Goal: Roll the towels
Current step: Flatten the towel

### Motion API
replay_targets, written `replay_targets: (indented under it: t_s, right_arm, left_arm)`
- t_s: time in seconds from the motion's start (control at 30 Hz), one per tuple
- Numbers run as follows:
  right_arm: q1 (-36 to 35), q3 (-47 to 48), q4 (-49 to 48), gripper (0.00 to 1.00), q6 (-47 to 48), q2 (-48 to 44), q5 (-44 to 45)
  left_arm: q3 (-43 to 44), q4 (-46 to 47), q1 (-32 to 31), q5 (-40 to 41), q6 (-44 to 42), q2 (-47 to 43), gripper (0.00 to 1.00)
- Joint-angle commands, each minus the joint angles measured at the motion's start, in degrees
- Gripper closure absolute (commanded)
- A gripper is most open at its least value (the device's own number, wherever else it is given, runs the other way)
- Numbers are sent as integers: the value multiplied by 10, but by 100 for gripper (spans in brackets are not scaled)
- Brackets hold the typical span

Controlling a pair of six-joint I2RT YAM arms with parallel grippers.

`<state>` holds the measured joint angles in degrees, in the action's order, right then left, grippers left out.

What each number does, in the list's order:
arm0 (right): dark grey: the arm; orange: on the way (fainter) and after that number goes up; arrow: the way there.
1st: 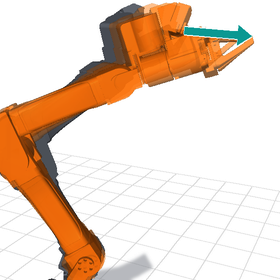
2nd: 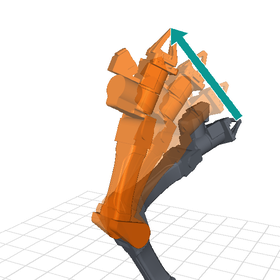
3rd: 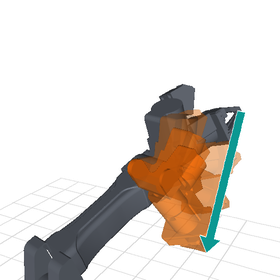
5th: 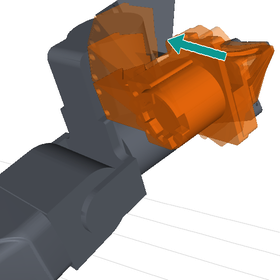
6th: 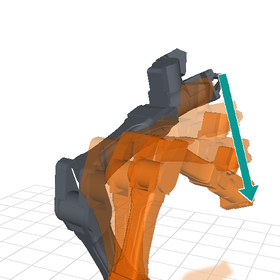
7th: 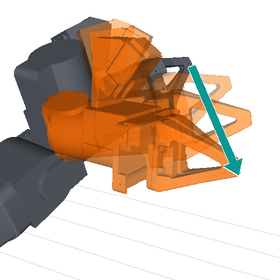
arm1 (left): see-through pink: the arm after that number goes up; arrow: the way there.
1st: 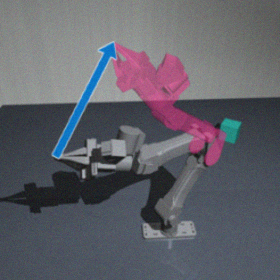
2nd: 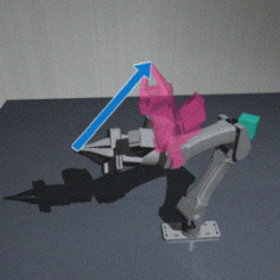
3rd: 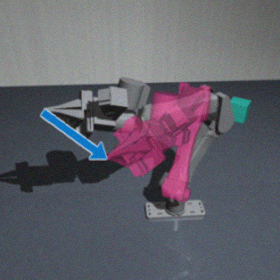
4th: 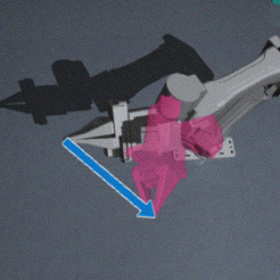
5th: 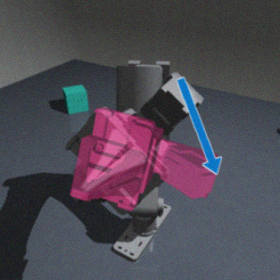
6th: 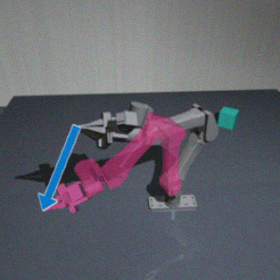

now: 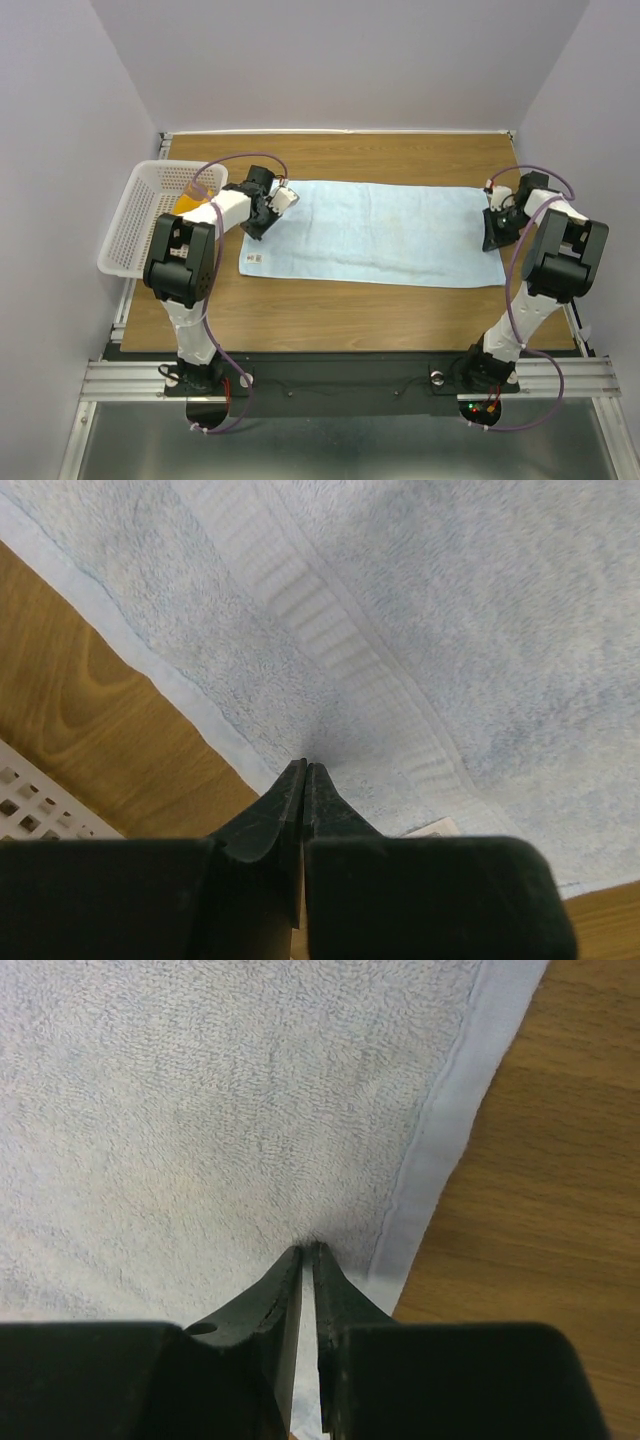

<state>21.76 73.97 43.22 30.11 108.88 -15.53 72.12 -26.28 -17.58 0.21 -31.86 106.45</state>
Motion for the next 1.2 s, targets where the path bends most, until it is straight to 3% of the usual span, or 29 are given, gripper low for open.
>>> replay_targets:
  t_s: [0.0,0.27,0.37,0.47,0.5,0.57,0.6,0.67,0.77,0.8,0.9,0.97,1.0,1.03,1.07,1.13,1.17]
  right_arm:
    - [-1,-28,-38,85,8,-16,80]
    - [-1,-6,-22,80,10,-52,29]
    - [-1,27,-1,73,5,-64,-18]
    - [-1,64,4,51,-14,-75,-62]
    - [-1,76,3,48,-20,-78,-72]
    - [-1,121,3,39,-43,-75,-90]
    - [-1,142,4,29,-51,-65,-105]
    - [-1,197,3,23,-67,-53,-114]
    - [-1,267,-1,0,-94,-27,-101]
    - [-1,285,-7,0,-110,-18,-98]
    - [-1,360,2,0,-129,33,-86]
    - [0,383,10,0,-121,68,-76]
    - [0,416,24,0,-120,83,-71]
    - [0,427,31,2,-117,96,-67]
    - [0,438,36,9,-117,112,-64]
    - [0,448,36,19,-121,143,-44]
    - [0,450,36,30,-121,163,-34]
  left_arm:
    - [-23,5,21,34,0,-1,90]
    - [5,-6,28,31,-2,2,92]
    - [37,-26,27,1,-4,-13,88]
    - [73,-30,22,-53,-9,-43,72]
    - [84,-24,21,-67,-7,-54,58]
    - [108,-15,23,-78,-2,-60,48]
    - [128,0,23,-92,-4,-64,28]
    - [143,31,23,-88,0,-75,1]
    - [147,102,25,-80,16,-85,1]
    - [145,147,27,-76,27,-92,1]
    - [166,165,34,-114,11,-73,1]
    - [200,144,38,-115,1,-44,1]
    - [257,96,43,-115,-7,-2,7]
    - [288,74,48,-120,-1,22,12]
    - [351,53,54,-129,8,44,17]
    - [398,10,74,-177,37,103,28]
    - [419,11,77,-185,49,125,35]
